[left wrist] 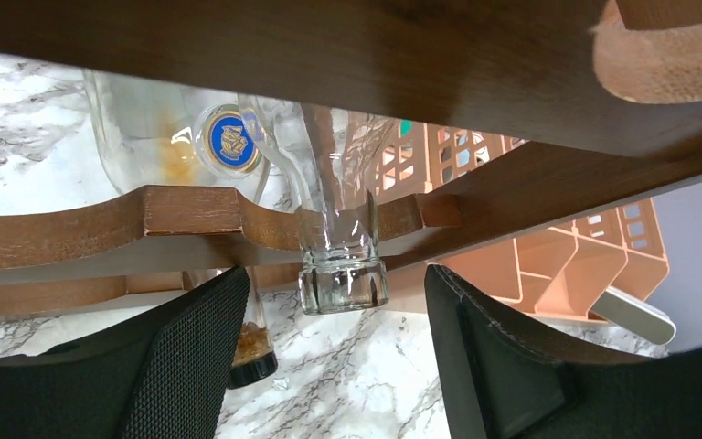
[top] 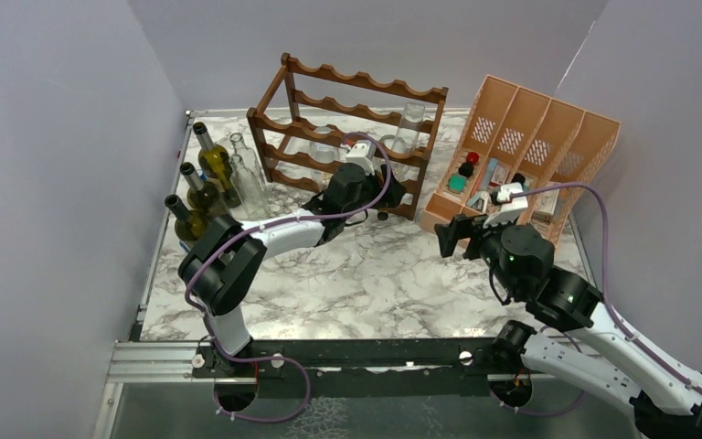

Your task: Take the wine bottle off the wine rack

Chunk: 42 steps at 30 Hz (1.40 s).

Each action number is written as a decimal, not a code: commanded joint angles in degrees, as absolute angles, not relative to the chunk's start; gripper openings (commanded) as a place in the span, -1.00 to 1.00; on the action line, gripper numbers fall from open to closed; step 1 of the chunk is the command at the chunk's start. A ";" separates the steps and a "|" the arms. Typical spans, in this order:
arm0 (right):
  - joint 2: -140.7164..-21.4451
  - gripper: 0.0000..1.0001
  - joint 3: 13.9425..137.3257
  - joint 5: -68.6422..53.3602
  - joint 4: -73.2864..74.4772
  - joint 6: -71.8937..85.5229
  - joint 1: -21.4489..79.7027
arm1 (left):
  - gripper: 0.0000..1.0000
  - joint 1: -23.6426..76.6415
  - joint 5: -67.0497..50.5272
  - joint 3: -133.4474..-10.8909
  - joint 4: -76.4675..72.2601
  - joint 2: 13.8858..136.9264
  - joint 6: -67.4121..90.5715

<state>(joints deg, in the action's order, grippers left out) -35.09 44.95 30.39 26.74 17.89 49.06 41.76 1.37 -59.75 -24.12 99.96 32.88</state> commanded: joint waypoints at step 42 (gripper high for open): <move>-38.57 0.99 43.26 26.38 24.00 14.14 49.31 | -0.85 39.81 -1.02 -52.12 -30.54 91.14 36.10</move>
<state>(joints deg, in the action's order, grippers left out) -38.00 44.77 30.46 27.79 18.04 49.06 40.18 1.74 -54.65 -27.44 96.01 36.45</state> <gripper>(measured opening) 0.995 0.394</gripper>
